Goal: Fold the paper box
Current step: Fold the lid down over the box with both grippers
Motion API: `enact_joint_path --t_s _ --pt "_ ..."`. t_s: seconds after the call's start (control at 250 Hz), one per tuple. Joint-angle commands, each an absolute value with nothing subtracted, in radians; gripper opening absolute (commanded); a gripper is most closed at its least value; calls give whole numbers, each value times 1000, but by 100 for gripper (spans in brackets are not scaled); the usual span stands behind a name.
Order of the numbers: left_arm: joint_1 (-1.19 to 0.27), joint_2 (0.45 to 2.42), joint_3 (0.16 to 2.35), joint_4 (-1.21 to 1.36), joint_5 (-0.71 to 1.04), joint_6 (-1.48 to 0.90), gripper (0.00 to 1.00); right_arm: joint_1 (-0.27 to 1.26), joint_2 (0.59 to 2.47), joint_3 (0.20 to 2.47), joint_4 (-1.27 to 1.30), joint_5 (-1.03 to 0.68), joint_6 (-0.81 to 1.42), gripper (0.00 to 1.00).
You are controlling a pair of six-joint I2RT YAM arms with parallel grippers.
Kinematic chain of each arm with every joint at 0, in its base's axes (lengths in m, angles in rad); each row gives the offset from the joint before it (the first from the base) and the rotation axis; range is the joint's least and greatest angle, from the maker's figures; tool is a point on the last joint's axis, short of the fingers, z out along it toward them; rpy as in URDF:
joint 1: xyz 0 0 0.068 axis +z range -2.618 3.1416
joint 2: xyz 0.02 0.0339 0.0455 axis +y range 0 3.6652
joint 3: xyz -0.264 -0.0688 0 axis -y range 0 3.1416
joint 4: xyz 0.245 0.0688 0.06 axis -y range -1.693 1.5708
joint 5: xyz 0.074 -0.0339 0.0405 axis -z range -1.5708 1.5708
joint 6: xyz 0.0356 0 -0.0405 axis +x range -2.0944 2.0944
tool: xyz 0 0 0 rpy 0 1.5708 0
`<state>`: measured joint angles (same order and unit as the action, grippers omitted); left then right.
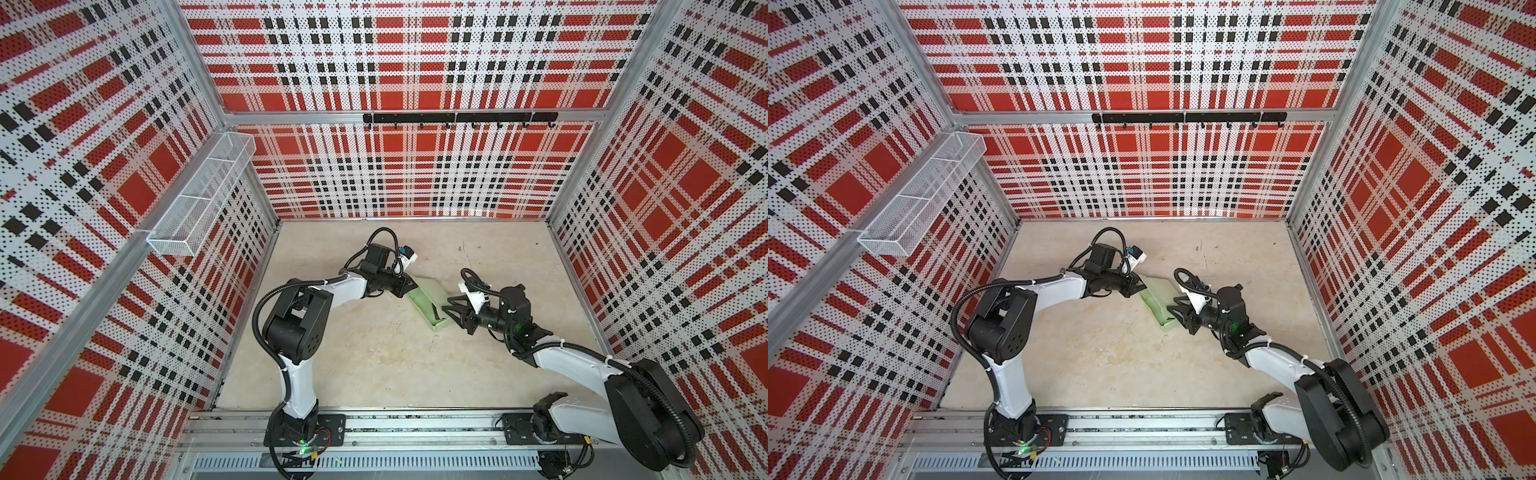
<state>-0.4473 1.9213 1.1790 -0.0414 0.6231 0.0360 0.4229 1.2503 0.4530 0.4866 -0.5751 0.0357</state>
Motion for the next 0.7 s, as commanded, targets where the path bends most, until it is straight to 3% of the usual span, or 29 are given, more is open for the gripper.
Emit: enact_joint_path --t_s 0.0,0.168,0.696 --pt "-456 1898 1171 -51 621 49 8 411 1290 520 552 -582 114 28" --pt "-456 1896 1169 -52 614 55 8 412 1431 578 618 -510 214 17" --pt "-458 1884 1158 -60 586 71 13 503 1701 535 803 -437 320 18"
